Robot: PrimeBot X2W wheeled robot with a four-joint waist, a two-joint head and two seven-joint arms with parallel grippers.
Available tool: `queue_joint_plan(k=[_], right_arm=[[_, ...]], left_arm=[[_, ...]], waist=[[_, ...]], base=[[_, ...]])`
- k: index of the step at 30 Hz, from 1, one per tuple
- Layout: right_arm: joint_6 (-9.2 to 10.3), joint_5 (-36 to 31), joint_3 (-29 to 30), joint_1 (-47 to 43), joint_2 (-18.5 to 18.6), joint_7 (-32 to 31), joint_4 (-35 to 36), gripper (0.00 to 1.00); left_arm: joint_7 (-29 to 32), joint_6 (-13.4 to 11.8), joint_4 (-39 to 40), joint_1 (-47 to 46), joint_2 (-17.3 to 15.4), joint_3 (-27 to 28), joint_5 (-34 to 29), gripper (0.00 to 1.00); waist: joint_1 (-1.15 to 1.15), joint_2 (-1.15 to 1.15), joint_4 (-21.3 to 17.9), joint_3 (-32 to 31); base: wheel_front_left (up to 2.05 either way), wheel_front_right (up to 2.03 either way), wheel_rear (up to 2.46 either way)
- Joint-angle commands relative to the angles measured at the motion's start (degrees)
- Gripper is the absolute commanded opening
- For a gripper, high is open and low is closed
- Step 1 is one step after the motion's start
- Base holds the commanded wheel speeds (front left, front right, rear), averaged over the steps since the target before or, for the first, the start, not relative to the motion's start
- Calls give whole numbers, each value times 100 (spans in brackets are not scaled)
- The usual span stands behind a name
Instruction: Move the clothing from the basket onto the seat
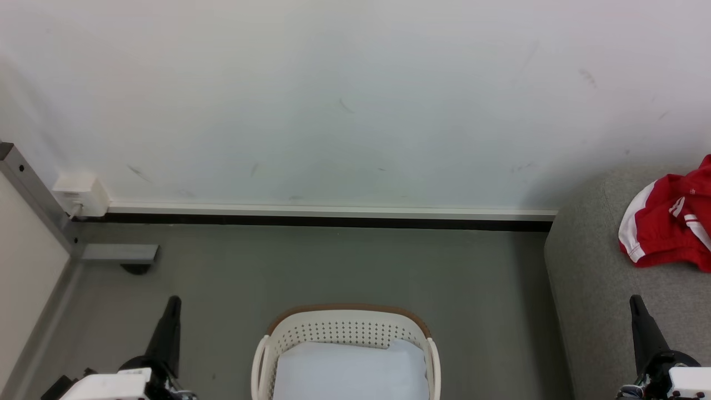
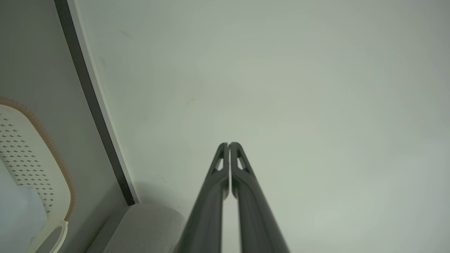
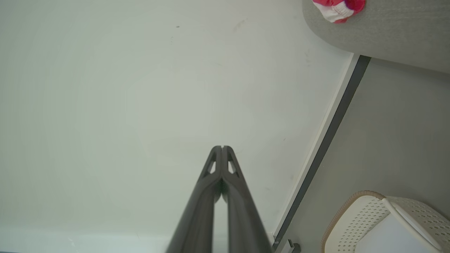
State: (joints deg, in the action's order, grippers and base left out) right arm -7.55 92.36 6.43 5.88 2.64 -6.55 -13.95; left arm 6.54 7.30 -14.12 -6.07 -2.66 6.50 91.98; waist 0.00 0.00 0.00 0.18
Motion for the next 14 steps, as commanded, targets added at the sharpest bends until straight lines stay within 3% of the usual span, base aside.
queue_joint_plan(k=[1,14], right_arm=[[12,11,20,78,44,-17,-16,0],[12,12,20,78,44,-17,-16,0]], left_arm=[[22,37,16,-42,-40,14,78,0],[21,37,16,-41,-40,13,78,0]], waist=[[0,0,0,0],[0,0,0,0]], base=[[0,0,0],[0,0,0]])
